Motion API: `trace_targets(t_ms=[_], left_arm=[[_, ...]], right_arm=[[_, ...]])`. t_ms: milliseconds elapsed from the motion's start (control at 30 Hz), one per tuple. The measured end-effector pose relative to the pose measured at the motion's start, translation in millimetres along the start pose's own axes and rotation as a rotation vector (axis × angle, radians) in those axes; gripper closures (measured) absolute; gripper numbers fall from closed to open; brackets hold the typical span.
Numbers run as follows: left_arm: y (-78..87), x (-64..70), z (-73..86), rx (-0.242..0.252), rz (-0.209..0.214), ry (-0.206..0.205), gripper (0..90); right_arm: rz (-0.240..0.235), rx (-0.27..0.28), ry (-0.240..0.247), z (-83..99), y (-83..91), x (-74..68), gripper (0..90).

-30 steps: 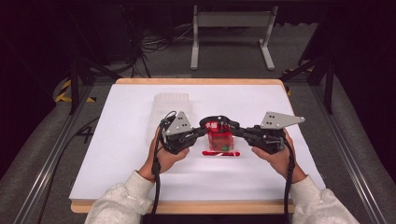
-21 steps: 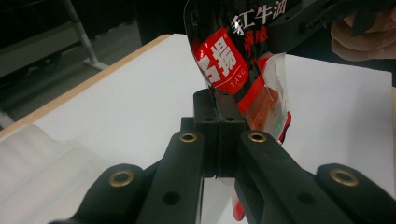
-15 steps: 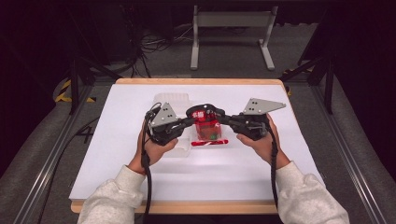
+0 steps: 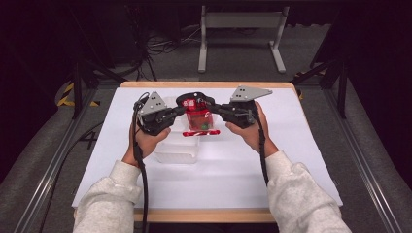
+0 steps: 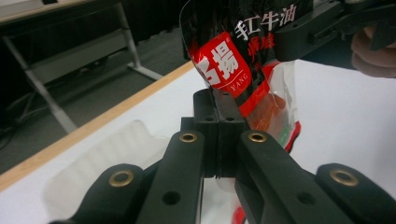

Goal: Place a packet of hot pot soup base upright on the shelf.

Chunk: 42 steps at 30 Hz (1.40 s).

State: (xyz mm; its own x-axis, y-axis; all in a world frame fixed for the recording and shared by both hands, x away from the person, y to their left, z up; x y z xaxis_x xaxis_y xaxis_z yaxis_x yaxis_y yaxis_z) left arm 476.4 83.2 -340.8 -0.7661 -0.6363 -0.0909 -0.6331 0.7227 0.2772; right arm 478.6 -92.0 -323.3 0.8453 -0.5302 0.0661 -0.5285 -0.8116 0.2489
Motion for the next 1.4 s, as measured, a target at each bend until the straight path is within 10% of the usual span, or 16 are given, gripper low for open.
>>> trace_targets(t_ms=[567, 1400], left_arm=[[-7.6, -55.2, 28.7, -0.005, -0.074, 0.075, 89.7], [-2.9, -50.7, 74.2, -0.108, -0.017, 0.046, 89.4]], right_arm=[[0.036, -0.034, -0.004, 11.4, -73.3, 8.2, 90.0], [-0.014, -0.132, -0.016, 57.7, -93.1, -7.4, 87.9]])
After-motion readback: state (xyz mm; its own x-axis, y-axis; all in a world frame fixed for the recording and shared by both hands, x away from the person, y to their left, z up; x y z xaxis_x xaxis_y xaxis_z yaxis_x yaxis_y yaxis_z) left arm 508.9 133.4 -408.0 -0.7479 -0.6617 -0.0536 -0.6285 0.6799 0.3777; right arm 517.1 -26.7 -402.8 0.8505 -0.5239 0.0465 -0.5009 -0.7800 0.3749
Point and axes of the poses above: each handheld gripper's, and its own axes: y roughly backward along the jaws, z roughly out of its underside, x roughly to its right, the point moved 7 cm from there along -y, roughly forward along the jaws, and after that the axes turned 5 degrees about x, right-handed, at the moved point
